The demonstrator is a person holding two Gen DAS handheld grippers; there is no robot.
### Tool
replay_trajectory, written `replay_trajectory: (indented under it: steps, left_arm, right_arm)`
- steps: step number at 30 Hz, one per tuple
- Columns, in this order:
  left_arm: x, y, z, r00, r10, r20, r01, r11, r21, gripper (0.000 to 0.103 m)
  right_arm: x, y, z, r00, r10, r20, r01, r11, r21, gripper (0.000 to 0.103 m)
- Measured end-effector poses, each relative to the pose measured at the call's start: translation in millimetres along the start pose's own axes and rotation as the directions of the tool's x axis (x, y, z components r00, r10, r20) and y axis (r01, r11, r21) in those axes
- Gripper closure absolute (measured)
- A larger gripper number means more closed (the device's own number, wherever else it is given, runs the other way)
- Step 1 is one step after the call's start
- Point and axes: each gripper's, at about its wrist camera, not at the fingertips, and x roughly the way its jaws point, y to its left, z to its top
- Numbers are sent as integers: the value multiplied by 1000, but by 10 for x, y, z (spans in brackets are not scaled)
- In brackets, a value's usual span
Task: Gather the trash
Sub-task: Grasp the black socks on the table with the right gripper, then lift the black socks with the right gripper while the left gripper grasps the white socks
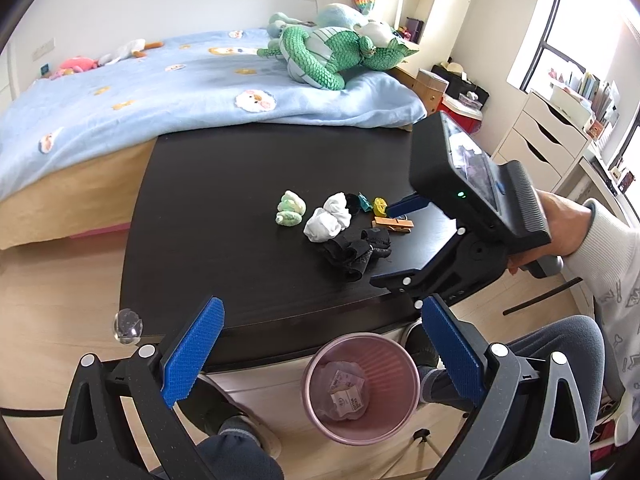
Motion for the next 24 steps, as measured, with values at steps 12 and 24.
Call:
replay_trajectory:
  steps: [12,24]
  left_arm:
    - [54,79,-12,1000,-1,-16,1,1000,-22,8]
    - [71,89,-10,1000,-6,-18,5,1000,-20,8]
  right_arm:
    - [268,-28,110,998,23,-66,-28,997,-76,55]
    - [142,-24,22,998,64,13,-64,998,3,77]
